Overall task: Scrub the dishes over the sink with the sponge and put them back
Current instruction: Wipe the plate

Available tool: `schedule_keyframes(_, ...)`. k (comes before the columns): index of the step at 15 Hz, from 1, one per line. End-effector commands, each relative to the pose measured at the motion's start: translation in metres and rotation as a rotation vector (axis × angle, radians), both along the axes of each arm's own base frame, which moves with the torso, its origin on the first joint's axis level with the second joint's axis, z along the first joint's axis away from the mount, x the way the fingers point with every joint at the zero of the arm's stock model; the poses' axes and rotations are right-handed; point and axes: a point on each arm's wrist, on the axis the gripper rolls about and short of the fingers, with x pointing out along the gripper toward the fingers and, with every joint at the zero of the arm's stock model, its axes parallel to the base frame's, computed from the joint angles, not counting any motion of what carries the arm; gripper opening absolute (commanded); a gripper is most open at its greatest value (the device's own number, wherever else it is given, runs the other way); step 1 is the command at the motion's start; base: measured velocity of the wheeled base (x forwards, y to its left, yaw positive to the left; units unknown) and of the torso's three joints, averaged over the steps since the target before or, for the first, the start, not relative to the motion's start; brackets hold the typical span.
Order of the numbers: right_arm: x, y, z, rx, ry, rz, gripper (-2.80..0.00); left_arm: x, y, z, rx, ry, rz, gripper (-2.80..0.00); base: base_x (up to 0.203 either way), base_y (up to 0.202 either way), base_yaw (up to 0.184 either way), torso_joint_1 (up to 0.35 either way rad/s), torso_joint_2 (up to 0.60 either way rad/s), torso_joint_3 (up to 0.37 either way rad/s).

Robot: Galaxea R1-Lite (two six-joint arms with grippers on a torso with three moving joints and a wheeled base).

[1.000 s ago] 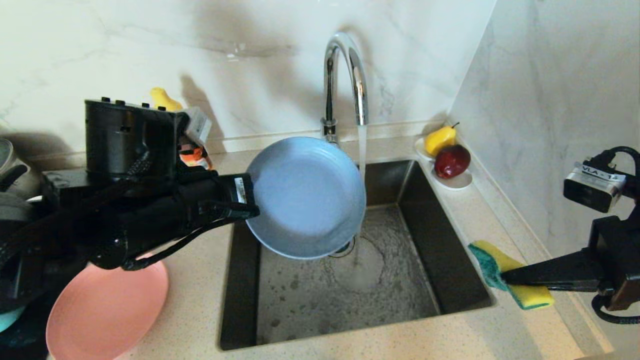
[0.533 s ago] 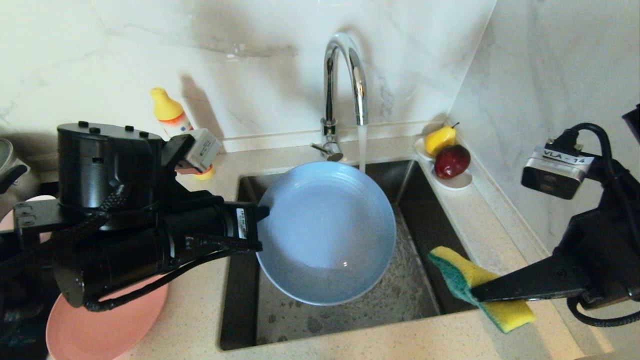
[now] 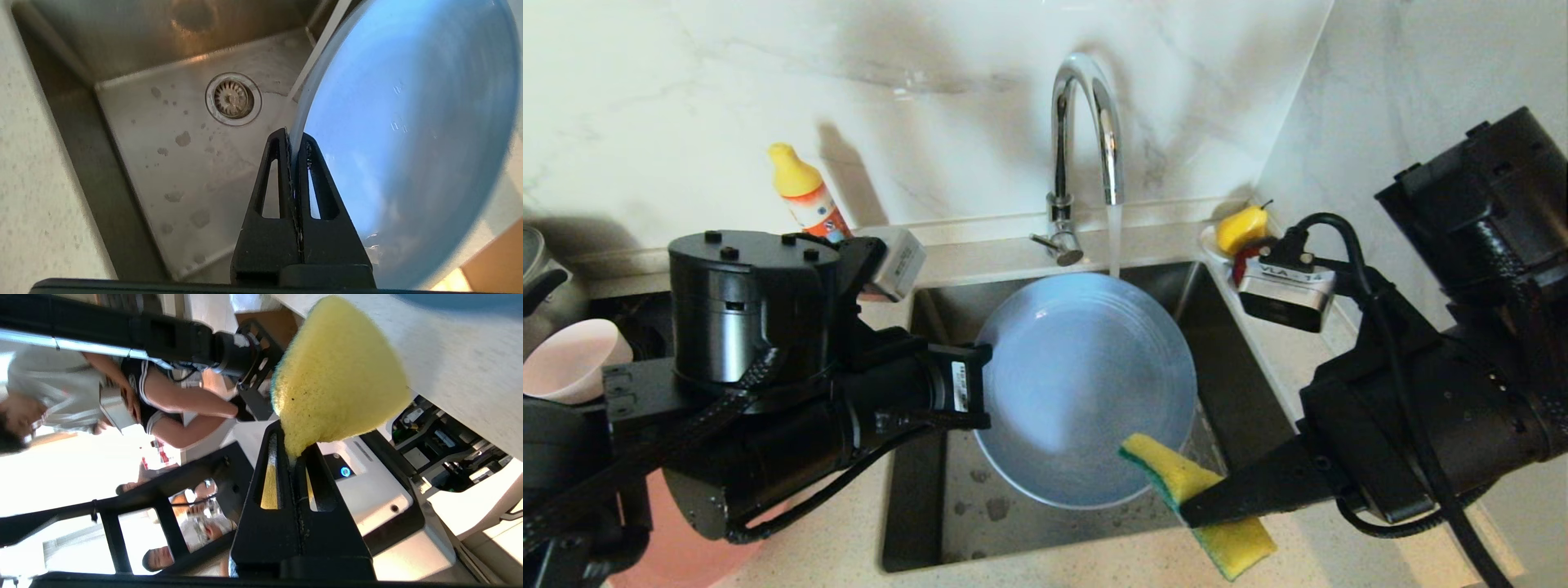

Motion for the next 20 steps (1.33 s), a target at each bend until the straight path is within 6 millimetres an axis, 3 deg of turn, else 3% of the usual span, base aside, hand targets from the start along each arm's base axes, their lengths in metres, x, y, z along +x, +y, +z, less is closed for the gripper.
schedule_keyframes(1, 0.010, 0.028, -0.007, -0.029, 0.031, 0.053, -2.80, 0.001, -0.008, -0.006, 0.016, -0.014, -0.007, -2.80, 0.000, 0.000, 0.000, 0.000, 0.00, 0.000)
schedule_keyframes(6, 0.020, 0.069, -0.026, -0.108, 0.049, 0.089, -2.80, 0.003, -0.010, -0.007, 0.006, -0.050, 0.031, -2.80, 0.000, 0.000, 0.000, 0.000, 0.00, 0.000)
schedule_keyframes(10, 0.032, 0.086, -0.037, -0.127, 0.065, 0.098, -2.80, 0.003, -0.009, -0.004, -0.009, -0.066, 0.033, -2.80, 0.000, 0.000, 0.000, 0.000, 0.00, 0.000)
schedule_keyframes(15, 0.043, 0.092, -0.036, -0.115, 0.066, 0.072, -2.80, 0.000, -0.008, -0.005, -0.007, -0.066, 0.030, -2.80, 0.000, 0.000, 0.000, 0.000, 0.00, 0.000)
schedule_keyframes(20, 0.058, 0.083, -0.029, -0.099, 0.053, 0.008, -2.80, -0.005, -0.008, -0.007, -0.023, -0.104, 0.011, -2.80, 0.000, 0.000, 0.000, 0.000, 0.00, 0.000)
